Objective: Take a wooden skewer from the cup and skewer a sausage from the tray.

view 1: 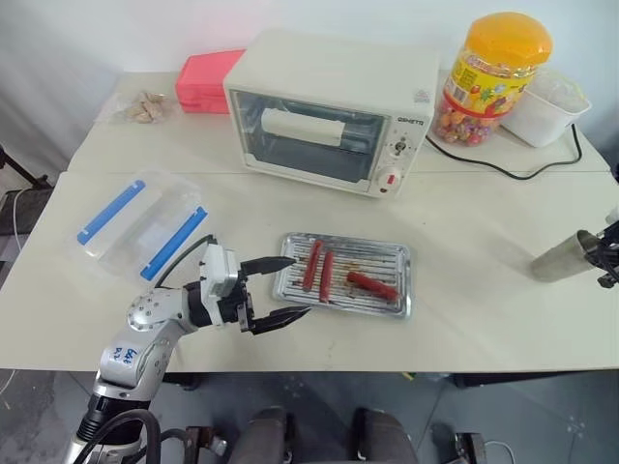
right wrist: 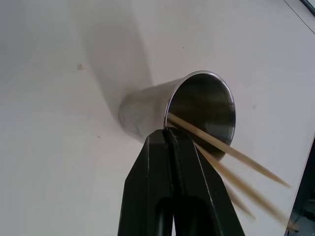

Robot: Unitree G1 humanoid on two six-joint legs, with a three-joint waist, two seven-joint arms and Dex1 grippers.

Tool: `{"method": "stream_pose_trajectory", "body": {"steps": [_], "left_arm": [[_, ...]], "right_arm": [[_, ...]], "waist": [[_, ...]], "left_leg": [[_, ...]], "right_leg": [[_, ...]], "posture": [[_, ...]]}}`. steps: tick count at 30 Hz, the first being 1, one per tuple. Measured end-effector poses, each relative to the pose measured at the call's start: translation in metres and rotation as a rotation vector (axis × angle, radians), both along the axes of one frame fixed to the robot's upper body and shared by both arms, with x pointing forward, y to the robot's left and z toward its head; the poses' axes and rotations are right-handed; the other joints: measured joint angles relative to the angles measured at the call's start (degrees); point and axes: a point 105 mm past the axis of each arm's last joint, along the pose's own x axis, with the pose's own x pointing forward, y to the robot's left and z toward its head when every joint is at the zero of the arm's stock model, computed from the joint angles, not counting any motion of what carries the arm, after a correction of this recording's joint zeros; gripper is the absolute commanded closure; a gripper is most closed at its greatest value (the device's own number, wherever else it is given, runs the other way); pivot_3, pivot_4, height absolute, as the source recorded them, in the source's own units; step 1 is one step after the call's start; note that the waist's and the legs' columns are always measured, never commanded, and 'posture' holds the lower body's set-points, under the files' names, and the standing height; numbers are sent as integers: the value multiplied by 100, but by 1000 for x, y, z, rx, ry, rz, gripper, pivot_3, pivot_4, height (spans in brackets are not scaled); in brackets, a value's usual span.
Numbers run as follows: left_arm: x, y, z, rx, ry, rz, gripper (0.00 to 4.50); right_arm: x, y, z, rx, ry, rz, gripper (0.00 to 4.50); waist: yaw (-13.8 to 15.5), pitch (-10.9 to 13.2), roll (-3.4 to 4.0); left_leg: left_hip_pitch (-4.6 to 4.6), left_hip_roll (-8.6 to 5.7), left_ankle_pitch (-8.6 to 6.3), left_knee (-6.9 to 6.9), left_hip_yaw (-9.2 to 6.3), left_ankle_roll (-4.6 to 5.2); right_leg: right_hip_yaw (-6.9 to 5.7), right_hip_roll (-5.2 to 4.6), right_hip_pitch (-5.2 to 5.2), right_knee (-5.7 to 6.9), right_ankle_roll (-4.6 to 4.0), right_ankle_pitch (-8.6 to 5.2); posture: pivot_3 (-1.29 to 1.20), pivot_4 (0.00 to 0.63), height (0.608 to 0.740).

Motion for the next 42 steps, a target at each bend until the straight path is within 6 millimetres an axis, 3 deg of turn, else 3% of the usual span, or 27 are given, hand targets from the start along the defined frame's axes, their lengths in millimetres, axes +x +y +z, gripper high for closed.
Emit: {"method": "stream_pose_trajectory", "body": {"steps": [5, 15, 18, 25, 31, 35, 42], "left_arm": [[0, 1, 0, -2, -11, 2, 0], [2, 4, -6, -1, 0, 19, 0], [2, 5, -7, 2, 1, 23, 0], [2, 6, -9, 6, 1, 31, 0], [2, 7, -9, 8, -4, 34, 0], [3, 6, -9, 6, -7, 33, 0], [6, 5, -13, -3, 13, 37, 0]], "right_arm": [[-1, 3, -1, 11, 14, 24, 4472], [-2, 28, -10, 33, 38, 115, 4472], [-2, 31, -10, 34, 41, 120, 3873], [-1, 33, -8, 23, 27, 148, 1496], [-4, 38, 7, 28, -17, 227, 1496], [-16, 34, 22, 32, -37, 266, 1496], [-38, 1, 29, 25, 6, 199, 1496]], "waist": [[4, 0, 0], [8, 0, 0], [6, 0, 0], [3, 0, 0], [7, 0, 0], [18, 0, -1], [-2, -1, -2]], "left_leg": [[0, 0, 0, 0, 1, 0], [0, 0, 0, 1, 1, 0], [0, 0, 0, 1, 1, 0], [0, 0, 0, 1, 2, 0], [0, -1, 0, 1, 2, 0], [0, -1, 0, 1, 1, 0], [2, -1, 0, 1, 7, 1]], "right_leg": [[0, 0, 0, 0, 0, 0], [0, -1, -2, 3, 0, 0], [0, -1, -2, 3, 0, 0], [0, 0, -2, 3, 0, 0], [0, 0, -2, 4, 0, 0], [-1, -1, -2, 5, 1, 0], [0, 0, -1, 6, 1, 1]], "posture": [[0, 150, 740], [0, 150, 740], [0, 150, 740], [0, 150, 740], [0, 150, 740], [0, 150, 740], [0, 150, 740]]}}
